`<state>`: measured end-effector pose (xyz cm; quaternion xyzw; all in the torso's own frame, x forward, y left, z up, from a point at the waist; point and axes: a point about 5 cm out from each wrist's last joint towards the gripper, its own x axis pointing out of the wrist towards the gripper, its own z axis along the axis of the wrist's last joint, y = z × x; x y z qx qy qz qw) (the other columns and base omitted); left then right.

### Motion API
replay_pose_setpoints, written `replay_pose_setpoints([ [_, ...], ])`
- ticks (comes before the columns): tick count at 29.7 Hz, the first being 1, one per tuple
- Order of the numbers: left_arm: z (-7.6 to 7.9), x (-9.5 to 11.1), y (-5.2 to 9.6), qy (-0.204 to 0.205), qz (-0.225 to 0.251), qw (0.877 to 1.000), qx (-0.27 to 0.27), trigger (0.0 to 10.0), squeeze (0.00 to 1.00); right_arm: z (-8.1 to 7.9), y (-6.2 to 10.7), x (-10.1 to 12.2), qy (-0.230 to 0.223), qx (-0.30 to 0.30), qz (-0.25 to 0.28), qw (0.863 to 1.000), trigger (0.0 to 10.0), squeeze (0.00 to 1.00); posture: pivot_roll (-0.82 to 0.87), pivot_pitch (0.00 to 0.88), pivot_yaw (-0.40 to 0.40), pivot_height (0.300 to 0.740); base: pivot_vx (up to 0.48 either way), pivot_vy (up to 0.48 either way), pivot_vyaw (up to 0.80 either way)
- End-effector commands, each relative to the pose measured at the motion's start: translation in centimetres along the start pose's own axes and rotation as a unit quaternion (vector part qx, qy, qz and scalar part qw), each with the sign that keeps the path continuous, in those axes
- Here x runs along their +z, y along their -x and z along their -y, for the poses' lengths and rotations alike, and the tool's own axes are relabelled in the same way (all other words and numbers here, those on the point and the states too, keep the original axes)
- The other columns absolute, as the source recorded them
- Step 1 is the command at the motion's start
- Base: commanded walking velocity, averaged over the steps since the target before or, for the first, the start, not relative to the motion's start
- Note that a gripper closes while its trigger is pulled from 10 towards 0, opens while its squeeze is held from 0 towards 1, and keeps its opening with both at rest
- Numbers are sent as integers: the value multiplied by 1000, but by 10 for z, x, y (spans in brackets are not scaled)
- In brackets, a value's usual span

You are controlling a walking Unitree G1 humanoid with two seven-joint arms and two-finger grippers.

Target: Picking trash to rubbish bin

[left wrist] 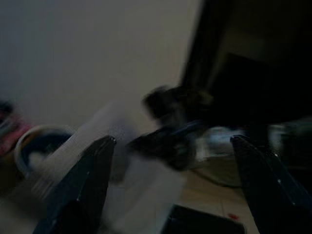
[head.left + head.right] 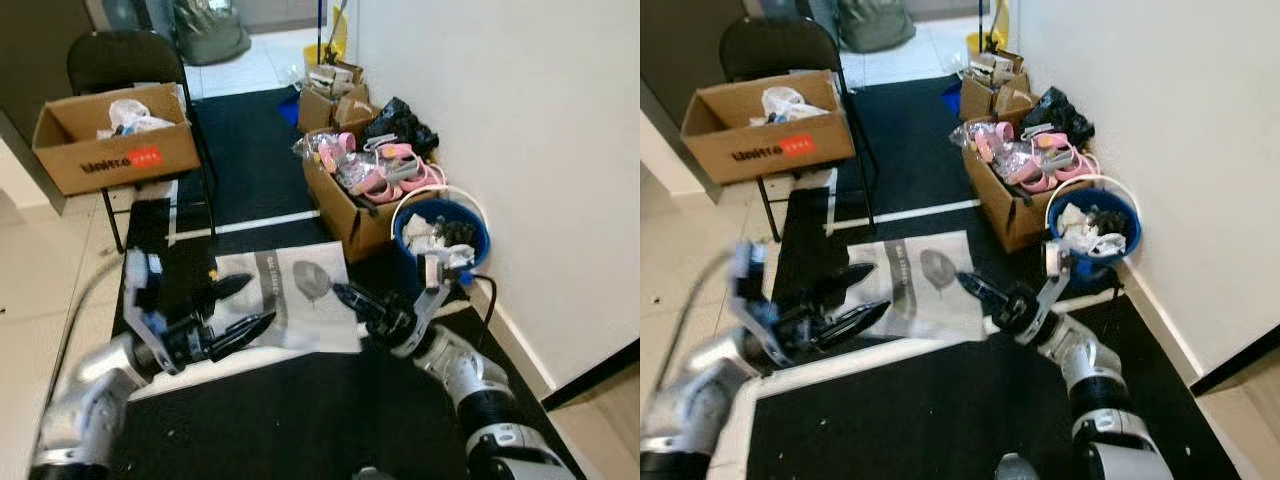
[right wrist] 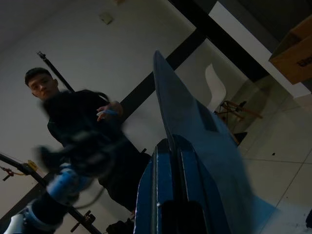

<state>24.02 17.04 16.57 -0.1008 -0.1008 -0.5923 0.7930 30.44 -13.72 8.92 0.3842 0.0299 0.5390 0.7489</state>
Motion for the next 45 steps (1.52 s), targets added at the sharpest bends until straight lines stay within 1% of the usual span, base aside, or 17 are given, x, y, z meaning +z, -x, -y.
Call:
replay_pose_setpoints([
  [1,9,3,-2,7,-15,1000,-23,10000,0,-2,0,-4,-7,5,-7,1000,10000,0,-50,90,59,740,0,0,0],
  [3,15,12,-4,-9,-23,999,-34,10000,0,-3,1,-4,-7,5,-9,1000,10000,0,-50,91,58,740,0,0,0],
  [4,16,21,-6,-28,-26,999,-32,10000,0,-3,2,-3,-5,4,-13,1000,10000,0,-50,91,57,740,0,0,0],
  [6,15,23,-6,-36,-30,999,-26,10000,0,-3,2,-3,-5,4,-13,1000,10000,0,-50,91,56,740,0,0,0],
  [7,12,27,-4,-61,-56,996,-10,10000,0,-3,3,-3,-5,4,-15,1000,10000,0,-49,90,55,740,0,0,0],
  [10,0,36,6,-107,-114,987,40,10000,0,-3,5,-3,-5,3,-23,1000,10000,0,-48,87,54,740,0,0,0],
  [13,-4,39,11,-121,-135,982,62,10000,0,-3,5,-3,-6,4,-26,1000,10000,0,-46,85,55,740,0,0,0],
  [14,-13,46,25,-134,-174,971,97,10000,0,-4,7,-2,-5,6,-31,1000,10000,0,-44,82,57,740,0,0,0],
  [15,-15,48,34,-133,-191,967,106,10000,0,-4,8,-2,-4,8,-33,999,10000,0,-45,82,58,740,0,0,0],
  [16,-15,48,34,-133,-191,967,106,10000,0,-4,8,-2,-4,8,-33,999,10000,0,-45,82,58,740,0,0,0],
  [17,-17,51,47,-130,-214,961,122,10000,0,-7,9,0,-2,20,-38,999,10000,0,-46,81,60,740,0,0,0],
  [20,-19,53,52,-129,-219,958,132,10000,0,-10,10,2,-2,30,-38,999,10000,0,-46,81,60,740,0,0,0],
  [24,-24,54,61,-125,-228,956,138,10000,0,-20,14,9,2,69,-42,997,10000,0,-50,78,63,740,0,0,0],
  [28,-25,55,61,-123,-224,957,136,10000,0,-24,16,10,5,81,-48,996,10000,0,-53,76,66,740,0,0,0],
  [30,-25,51,53,-117,-225,960,119,10000,0,-30,15,11,12,101,-60,993,10000,0,-57,77,72,740,0,0,0],
  [37,-26,48,44,-110,-218,965,98,10000,0,-42,11,11,17,128,-76,989,10000,0,-62,83,75,740,0,0,0],
  [45,-24,24,34,-67,-233,968,62,10000,0,-58,3,14,21,166,-77,983,10000,0,-69,87,82,740,0,0,0],
])
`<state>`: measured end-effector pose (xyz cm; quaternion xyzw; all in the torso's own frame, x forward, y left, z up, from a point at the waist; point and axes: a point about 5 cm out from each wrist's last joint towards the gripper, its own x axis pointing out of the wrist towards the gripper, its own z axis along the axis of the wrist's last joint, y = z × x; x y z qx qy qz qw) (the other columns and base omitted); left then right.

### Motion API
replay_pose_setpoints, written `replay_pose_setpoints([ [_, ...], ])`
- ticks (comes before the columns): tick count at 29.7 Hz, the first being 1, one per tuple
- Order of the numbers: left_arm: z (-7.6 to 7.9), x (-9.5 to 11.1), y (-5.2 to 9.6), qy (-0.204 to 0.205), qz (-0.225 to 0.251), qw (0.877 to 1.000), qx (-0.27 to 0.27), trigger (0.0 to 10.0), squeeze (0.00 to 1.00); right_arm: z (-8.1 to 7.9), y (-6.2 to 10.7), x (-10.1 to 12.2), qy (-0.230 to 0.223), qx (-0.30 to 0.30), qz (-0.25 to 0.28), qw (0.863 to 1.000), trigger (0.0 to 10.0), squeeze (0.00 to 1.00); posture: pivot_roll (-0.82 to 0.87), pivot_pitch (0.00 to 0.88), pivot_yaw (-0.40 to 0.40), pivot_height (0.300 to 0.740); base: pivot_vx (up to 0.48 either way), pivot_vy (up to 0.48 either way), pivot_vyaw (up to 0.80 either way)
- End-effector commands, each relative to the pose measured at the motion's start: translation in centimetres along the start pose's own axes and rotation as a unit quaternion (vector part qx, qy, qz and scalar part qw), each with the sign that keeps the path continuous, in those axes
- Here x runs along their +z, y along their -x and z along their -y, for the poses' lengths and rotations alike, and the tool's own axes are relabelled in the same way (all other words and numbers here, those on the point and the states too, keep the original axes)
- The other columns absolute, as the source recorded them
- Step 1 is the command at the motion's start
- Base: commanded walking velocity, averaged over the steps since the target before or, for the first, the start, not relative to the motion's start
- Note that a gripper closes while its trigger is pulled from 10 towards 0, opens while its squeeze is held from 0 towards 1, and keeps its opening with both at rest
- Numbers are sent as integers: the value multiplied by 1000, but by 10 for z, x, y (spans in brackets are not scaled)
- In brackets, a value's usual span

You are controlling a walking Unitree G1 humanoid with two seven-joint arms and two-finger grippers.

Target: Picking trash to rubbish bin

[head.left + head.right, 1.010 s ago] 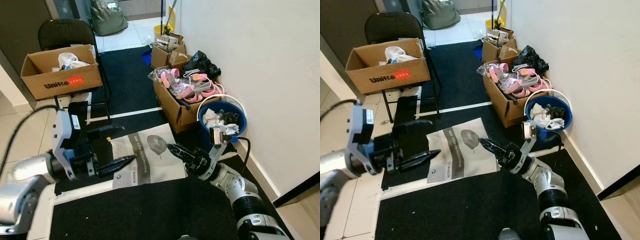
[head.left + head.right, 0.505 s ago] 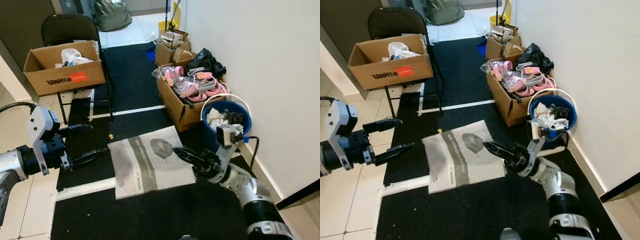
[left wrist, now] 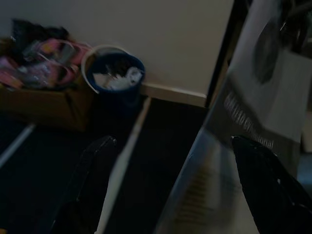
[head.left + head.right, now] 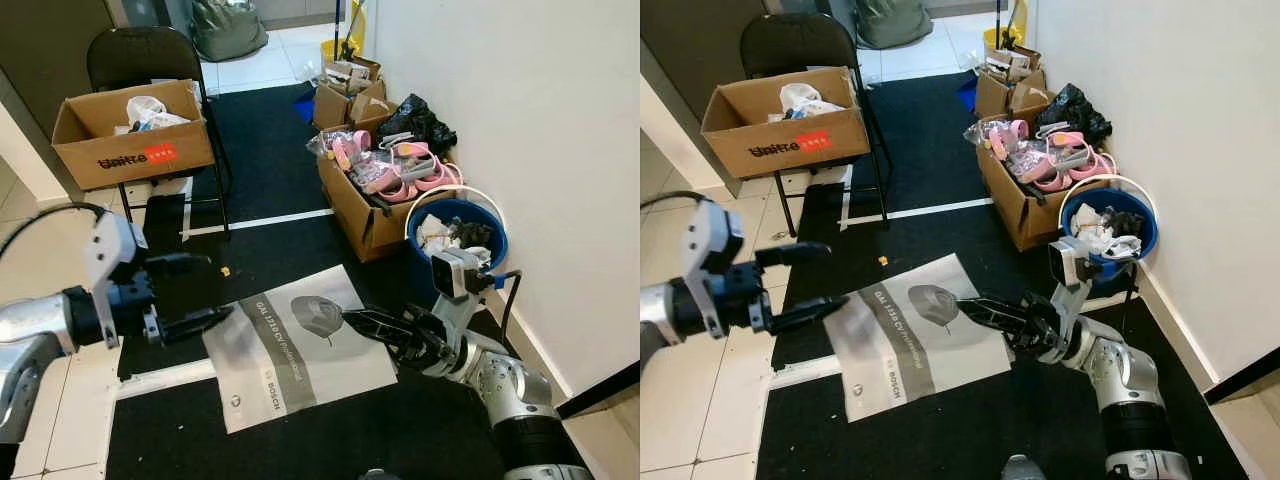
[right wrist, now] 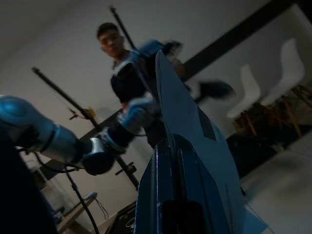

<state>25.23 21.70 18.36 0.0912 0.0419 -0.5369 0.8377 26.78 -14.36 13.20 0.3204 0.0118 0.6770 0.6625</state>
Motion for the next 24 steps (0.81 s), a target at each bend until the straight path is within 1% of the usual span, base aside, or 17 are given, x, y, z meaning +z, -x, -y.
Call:
replay_pose_setpoints([
  [1,1,-7,-5,17,-5,1000,-11,10000,0,-4,-6,-2,-6,15,0,1000,10000,0,-71,87,83,740,0,0,0],
  [2,1,-7,-5,17,-5,1000,-11,10000,0,-4,-6,-2,-6,15,0,1000,10000,0,-71,87,83,740,0,0,0],
  [4,3,-13,-13,34,-10,999,-20,10000,0,-7,-12,-2,-3,26,-2,1000,10000,0,-72,89,84,740,0,0,0],
  [6,8,-13,-19,46,-6,998,-40,10000,0,-8,-15,-1,-2,31,-2,1000,10000,0,-73,88,86,740,0,0,0],
  [7,9,-12,-22,51,1,998,-46,8980,0,-9,-17,-1,-1,34,-3,999,10000,0,-73,88,86,740,0,0,0],
  [8,10,-10,-25,52,9,997,-47,4039,0,-10,-18,0,0,35,-3,999,10000,0,-73,88,86,740,0,0,0],
  [9,11,-9,-27,56,15,997,-51,0,0,-10,-19,0,1,37,-2,999,10000,0,-73,88,86,740,0,0,0],
  [10,11,-9,-27,56,15,997,-51,0,0,-10,-19,0,1,37,-2,999,10000,0,-73,88,86,740,0,0,0],
  [12,16,-8,-29,55,19,995,-75,0,0,-11,-21,1,1,36,-1,999,10000,0,-73,87,84,740,0,0,0],
  [14,19,-6,-30,56,25,994,-86,0,0,-11,-22,1,2,34,-2,999,10000,0,-73,86,85,740,0,0,0],
  [24,23,-4,-30,64,34,993,-98,0,0,-7,-24,1,5,22,1,1000,10000,0,-66,83,86,740,0,0,0],
])
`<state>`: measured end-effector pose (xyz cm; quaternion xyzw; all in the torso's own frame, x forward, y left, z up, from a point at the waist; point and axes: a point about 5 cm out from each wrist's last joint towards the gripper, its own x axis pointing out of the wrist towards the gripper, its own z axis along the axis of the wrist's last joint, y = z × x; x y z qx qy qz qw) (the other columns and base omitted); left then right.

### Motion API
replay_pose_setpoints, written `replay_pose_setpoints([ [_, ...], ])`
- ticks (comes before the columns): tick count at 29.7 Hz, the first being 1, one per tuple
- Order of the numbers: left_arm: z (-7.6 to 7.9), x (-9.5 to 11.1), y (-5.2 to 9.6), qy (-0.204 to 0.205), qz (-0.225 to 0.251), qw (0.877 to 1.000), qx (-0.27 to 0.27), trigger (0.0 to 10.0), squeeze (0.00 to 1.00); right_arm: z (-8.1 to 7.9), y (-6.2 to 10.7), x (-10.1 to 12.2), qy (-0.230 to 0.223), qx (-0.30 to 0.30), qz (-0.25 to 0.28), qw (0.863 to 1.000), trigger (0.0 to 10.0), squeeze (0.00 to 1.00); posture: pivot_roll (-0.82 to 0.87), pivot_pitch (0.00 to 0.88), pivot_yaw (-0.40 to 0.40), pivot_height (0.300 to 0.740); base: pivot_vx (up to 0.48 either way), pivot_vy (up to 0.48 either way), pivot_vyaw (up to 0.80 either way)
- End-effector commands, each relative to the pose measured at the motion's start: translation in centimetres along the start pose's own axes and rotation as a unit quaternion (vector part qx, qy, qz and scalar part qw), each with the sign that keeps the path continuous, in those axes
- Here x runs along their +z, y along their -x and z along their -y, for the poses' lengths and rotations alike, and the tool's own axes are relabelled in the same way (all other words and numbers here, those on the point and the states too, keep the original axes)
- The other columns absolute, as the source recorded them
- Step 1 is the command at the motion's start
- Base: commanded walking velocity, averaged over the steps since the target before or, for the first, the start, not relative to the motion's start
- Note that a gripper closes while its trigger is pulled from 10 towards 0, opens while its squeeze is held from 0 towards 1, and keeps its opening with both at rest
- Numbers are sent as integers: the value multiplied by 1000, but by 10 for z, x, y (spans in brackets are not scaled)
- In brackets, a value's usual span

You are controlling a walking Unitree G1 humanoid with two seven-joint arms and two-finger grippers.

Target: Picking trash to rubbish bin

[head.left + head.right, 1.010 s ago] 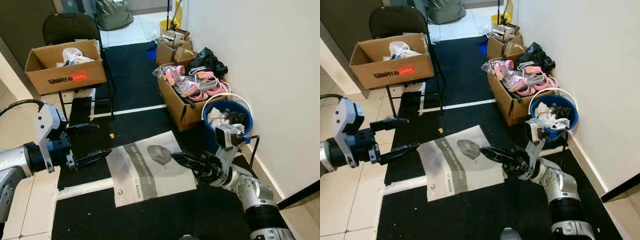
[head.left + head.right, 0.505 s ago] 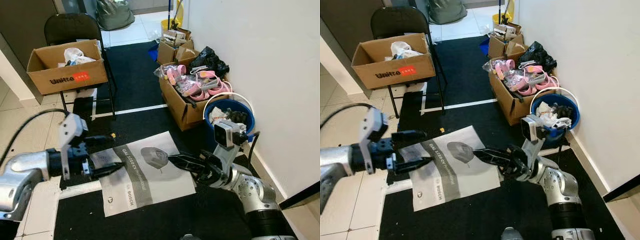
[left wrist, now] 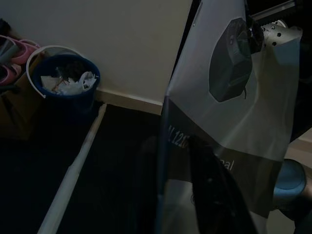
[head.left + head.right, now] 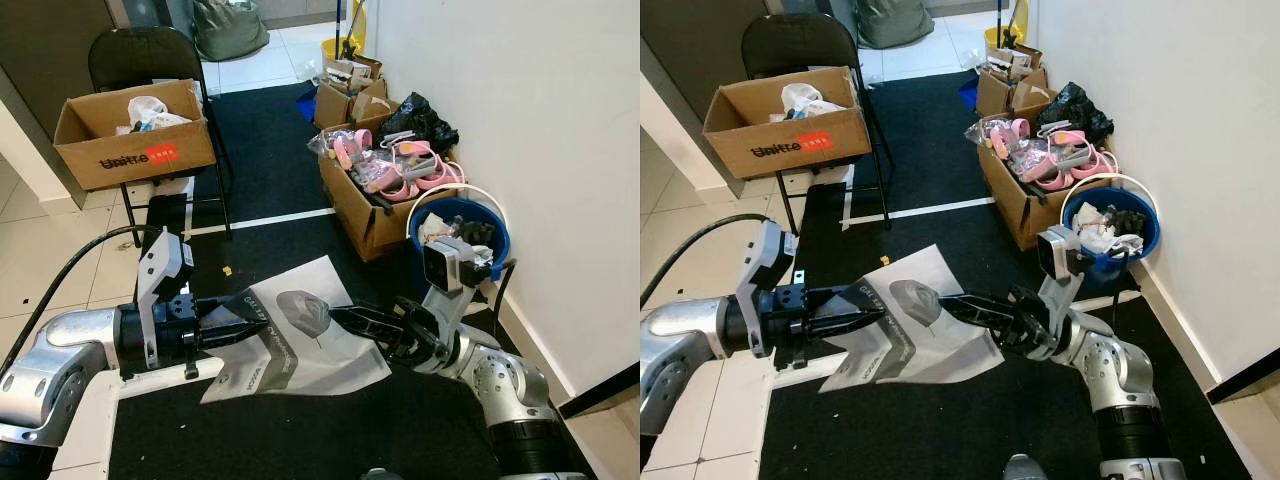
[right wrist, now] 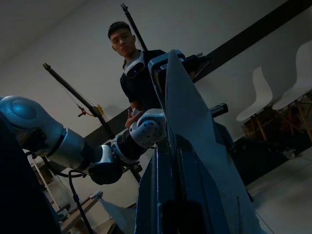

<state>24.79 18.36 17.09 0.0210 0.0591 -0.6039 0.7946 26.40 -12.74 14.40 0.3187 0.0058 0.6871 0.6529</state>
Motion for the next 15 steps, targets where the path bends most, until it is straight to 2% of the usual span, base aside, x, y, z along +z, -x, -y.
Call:
replay_pose_setpoints([
  [1,5,1,0,3,7,1000,-15,0,0,0,-5,0,3,7,1,1000,10000,0,-65,82,86,740,0,0,0],
  [7,7,1,-1,7,13,1000,-17,0,0,2,-6,1,11,-2,1,1000,10000,0,-63,80,88,740,0,0,0],
  [10,6,2,-2,20,43,999,-9,0,0,11,-6,4,32,-44,18,998,10000,0,-62,79,89,740,0,0,0],
  [15,4,2,-1,24,60,998,2,0,0,15,-4,7,34,-60,38,997,10000,0,-61,78,88,740,0,0,0],
])
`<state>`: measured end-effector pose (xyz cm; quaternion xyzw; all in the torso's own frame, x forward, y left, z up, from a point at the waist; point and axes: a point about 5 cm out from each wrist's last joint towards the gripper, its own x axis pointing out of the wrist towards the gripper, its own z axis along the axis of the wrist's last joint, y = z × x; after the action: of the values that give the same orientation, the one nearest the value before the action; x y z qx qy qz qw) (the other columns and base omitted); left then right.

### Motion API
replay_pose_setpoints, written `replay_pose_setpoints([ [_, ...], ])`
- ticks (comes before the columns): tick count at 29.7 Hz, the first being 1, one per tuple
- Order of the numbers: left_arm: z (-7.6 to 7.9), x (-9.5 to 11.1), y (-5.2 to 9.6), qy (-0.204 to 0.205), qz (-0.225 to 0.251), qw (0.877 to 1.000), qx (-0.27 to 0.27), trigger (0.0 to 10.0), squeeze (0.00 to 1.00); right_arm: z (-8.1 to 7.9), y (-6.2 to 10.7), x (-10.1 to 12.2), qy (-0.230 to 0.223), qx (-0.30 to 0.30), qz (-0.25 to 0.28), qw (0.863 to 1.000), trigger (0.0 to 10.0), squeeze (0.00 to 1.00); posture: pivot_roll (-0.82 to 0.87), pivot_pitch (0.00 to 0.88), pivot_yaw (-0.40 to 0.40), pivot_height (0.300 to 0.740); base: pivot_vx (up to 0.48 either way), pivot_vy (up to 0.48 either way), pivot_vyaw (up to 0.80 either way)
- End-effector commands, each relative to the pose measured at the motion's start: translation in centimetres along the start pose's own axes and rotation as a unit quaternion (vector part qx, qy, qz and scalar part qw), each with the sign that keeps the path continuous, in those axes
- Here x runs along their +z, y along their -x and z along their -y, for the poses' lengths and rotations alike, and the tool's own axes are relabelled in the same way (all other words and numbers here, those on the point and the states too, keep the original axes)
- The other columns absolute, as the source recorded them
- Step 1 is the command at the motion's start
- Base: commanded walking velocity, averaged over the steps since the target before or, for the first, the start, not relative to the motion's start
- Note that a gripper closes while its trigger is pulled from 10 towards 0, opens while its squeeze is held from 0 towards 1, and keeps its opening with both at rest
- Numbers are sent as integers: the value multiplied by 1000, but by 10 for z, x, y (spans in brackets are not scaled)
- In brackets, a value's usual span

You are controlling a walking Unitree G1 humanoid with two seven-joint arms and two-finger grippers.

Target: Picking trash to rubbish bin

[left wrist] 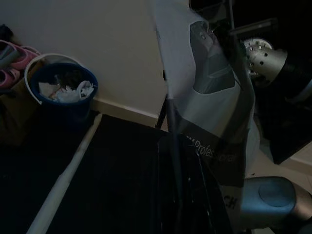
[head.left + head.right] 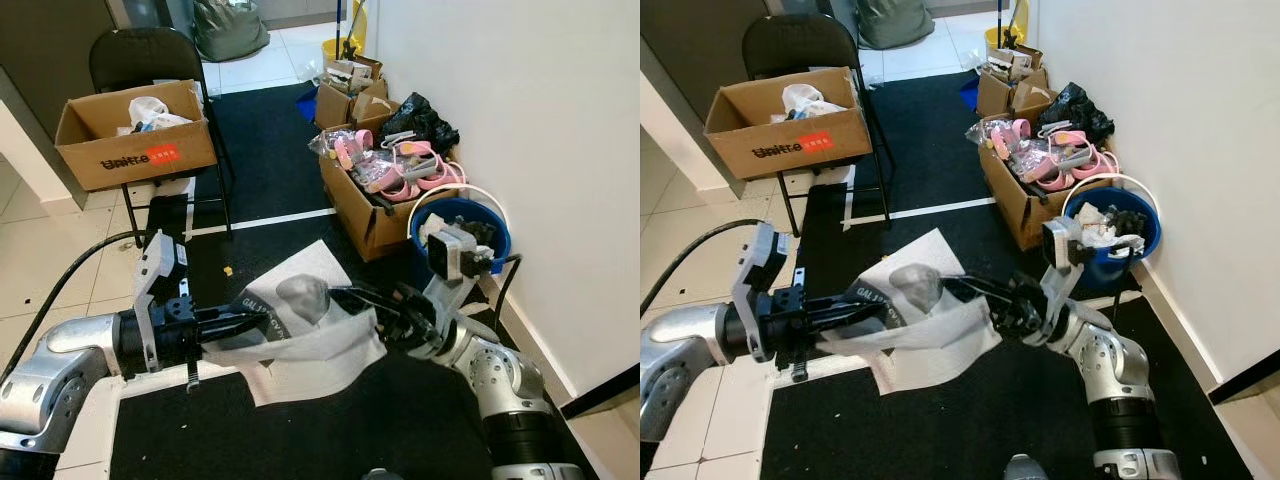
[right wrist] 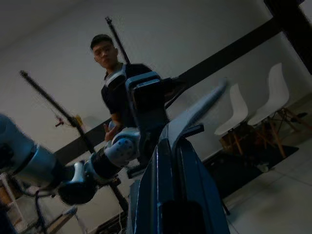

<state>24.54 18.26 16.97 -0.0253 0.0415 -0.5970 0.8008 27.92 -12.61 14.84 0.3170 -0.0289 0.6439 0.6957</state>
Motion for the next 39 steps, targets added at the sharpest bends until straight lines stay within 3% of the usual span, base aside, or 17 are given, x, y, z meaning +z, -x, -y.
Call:
replay_pose_setpoints([
  [1,1,5,0,1,30,1000,3,0,0,5,2,3,-7,-21,29,999,10000,329,-61,75,87,740,0,0,0],
  [2,0,5,1,3,41,999,9,0,0,6,5,7,-10,-22,54,998,10000,1000,-60,74,86,740,0,0,0],
  [9,-6,2,8,14,67,996,49,0,0,17,15,26,1,-63,138,988,10000,1000,-51,66,84,740,0,0,0],
  [16,-31,-34,35,61,71,975,202,0,0,46,31,19,3,-207,159,965,10000,1000,-42,66,85,740,0,0,0],
  [19,-53,-70,65,102,47,922,369,0,0,68,53,-6,-23,-364,115,924,10000,1000,-38,69,85,740,0,0,0],
  [20,-57,-82,76,120,41,898,422,0,0,73,61,-18,-28,-412,84,907,10000,804,-37,69,85,740,0,0,0],
  [21,-57,-82,76,120,41,898,422,0,0,73,61,-18,-28,-412,84,907,10000,804,-37,69,85,740,0,0,0],
  [22,-59,-101,90,149,28,861,485,0,0,75,73,-33,-43,-470,56,880,10000,0,-32,73,87,740,0,0,0],
  [23,-59,-101,90,149,28,861,485,0,0,75,73,-33,-43,-470,56,880,10000,0,-32,73,87,740,0,0,0],
  [24,-51,-137,114,192,-15,780,595,0,0,75,99,-59,-46,-567,-11,822,10000,0,-29,75,87,740,0,0,0],
  [25,-51,-137,114,192,-15,780,595,0,0,75,99,-59,-46,-567,-11,822,10000,0,-29,75,87,740,0,0,0],
  [26,-42,-156,121,206,-55,751,625,10000,0,71,114,-72,-44,-608,-49,791,10000,0,-30,77,87,740,0,0,0],
  [30,-5,-204,129,253,-144,681,672,10000,0,49,156,-112,-46,-684,-175,707,10000,0,-25,82,83,740,0,0,0],
  [32,31,-237,125,291,-221,645,671,10000,0,27,182,-138,-49,-706,-255,659,10000,0,-19,86,79,740,0,0,0],
  [35,44,-247,124,312,-234,632,670,10000,0,19,191,-145,-51,-718,-272,639,10000,0,-19,87,79,740,0,0,0],
  [38,86,-273,120,368,-276,577,674,10000,0,-4,211,-166,-54,-726,-338,597,10000,0,-19,86,80,740,0,0,0],
  [39,86,-273,120,368,-276,577,674,10000,0,-4,211,-166,-54,-726,-338,597,10000,0,-19,86,80,740,0,0,0],
])
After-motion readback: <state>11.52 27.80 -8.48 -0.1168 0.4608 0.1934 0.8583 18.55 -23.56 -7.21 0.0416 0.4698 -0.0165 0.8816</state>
